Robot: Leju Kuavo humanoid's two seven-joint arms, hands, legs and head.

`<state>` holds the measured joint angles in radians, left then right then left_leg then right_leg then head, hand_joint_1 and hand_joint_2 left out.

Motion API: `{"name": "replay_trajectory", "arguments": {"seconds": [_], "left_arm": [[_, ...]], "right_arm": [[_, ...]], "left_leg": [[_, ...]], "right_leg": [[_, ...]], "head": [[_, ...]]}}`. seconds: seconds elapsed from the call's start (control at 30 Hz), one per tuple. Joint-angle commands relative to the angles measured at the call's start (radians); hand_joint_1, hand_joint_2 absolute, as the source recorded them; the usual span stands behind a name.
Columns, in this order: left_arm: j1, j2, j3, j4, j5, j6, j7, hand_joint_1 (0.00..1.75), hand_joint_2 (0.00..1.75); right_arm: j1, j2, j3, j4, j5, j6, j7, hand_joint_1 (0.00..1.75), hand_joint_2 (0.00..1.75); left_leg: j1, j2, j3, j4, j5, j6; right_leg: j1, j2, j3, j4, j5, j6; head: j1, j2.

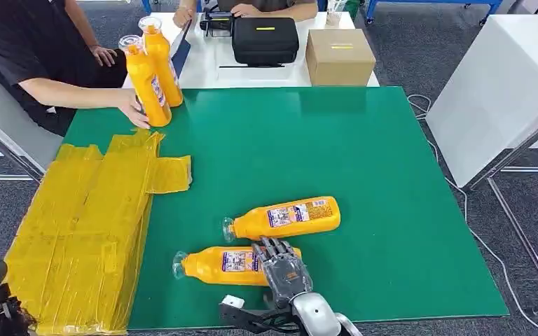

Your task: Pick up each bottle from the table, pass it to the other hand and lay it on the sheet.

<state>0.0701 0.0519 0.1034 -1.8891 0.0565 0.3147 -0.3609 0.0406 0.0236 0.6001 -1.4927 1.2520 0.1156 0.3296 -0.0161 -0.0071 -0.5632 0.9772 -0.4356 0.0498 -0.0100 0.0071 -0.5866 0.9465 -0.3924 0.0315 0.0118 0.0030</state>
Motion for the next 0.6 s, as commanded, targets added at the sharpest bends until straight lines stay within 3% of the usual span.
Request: {"name": "replay_trajectory", "arguments": {"seconds": [0.03,0.5,0.53,0.57,0.6], "left_arm": [[0.0,-0.013,0.049,0.011,0.023,0.003,0.001,0.0,0.0],[-0.052,0.014,0.039,0.066,0.066,0.002,-0.022,0.0,0.0],[-0.06,0.019,0.036,0.076,0.073,0.002,-0.025,0.0,0.0],[-0.065,0.02,0.035,0.082,0.075,0.002,-0.026,0.0,0.0],[-0.075,0.029,0.027,0.097,0.085,0.006,-0.033,0.0,0.0]], "right_arm": [[0.012,-0.028,-0.001,0.093,-0.018,0.025,0.01,1.75,1.75],[-0.024,-0.056,0.008,0.15,-0.058,0.047,0.007,1.75,1.75],[-0.023,-0.06,0.009,0.155,-0.06,0.05,0.01,1.01,1.75],[-0.021,-0.061,0.009,0.158,-0.061,0.051,0.013,0.0,1.75],[-0.013,-0.063,0.005,0.159,-0.069,0.062,0.03,0.0,1.75]], "left_leg": [[0.002,-0.001,0.006,-0.001,-0.002,-0.004],[0.002,-0.001,0.01,-0.001,-0.001,-0.005],[0.001,-0.001,0.011,-0.002,-0.001,-0.004],[0.002,-0.001,0.012,-0.001,-0.001,-0.005],[0.001,-0.001,0.013,-0.002,-0.001,-0.004]], "right_leg": [[0.001,-0.002,0.007,-0.002,-0.002,-0.001],[0.002,-0.003,0.011,-0.003,-0.001,-0.002],[0.001,-0.002,0.011,-0.003,-0.001,-0.002],[0.002,-0.003,0.012,-0.003,-0.002,-0.003],[0.001,-0.003,0.012,-0.003,-0.001,-0.002]], "head": [[0.0,0.0],[0.0,0.0],[0.0,0.0],[0.0,0.0],[0.0,0.0]]}}
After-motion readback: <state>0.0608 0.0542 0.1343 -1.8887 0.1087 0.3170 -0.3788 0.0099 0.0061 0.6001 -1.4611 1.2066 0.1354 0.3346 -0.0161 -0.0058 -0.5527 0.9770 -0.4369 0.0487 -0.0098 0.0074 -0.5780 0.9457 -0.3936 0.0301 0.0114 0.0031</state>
